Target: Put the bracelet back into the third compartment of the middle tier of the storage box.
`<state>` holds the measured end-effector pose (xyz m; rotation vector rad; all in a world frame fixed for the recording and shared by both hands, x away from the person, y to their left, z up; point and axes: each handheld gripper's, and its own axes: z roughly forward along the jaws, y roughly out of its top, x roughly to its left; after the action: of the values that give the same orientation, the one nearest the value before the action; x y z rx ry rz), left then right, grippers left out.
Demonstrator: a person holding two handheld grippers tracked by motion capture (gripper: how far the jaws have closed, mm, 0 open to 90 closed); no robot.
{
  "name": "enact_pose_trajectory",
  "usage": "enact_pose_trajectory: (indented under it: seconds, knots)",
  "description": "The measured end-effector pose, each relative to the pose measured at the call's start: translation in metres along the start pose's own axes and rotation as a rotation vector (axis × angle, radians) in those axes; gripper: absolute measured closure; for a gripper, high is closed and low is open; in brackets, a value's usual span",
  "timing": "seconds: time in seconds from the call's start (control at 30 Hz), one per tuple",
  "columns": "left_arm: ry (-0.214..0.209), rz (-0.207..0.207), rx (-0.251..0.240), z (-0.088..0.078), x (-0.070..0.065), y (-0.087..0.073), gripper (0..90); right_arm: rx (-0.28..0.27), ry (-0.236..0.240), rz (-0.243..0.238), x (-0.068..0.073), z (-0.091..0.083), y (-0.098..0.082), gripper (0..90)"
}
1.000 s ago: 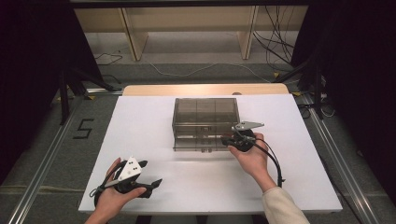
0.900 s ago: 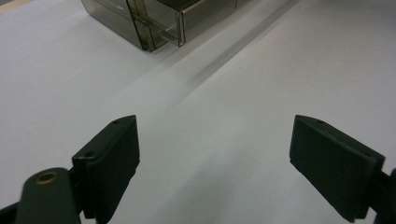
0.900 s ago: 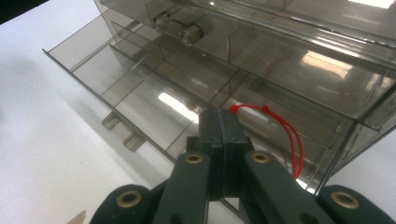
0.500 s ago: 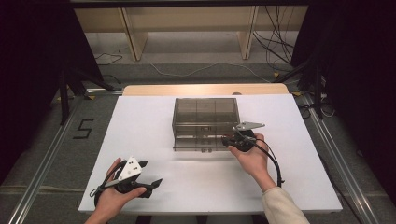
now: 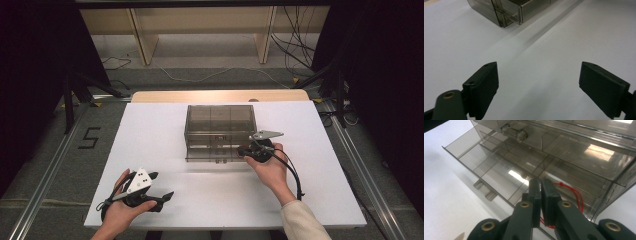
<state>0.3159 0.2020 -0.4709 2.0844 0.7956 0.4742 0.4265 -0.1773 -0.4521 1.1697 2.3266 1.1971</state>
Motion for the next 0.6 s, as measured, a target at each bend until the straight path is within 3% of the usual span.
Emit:
enact_pose_trajectory:
  seconds: [0.6]
  knots:
    - [0.003,-0.001,-0.004,-0.001,-0.001,0.0,15.8,-0.043,-0.044,-0.027,-0.003,-0.013,0.0,69.5]
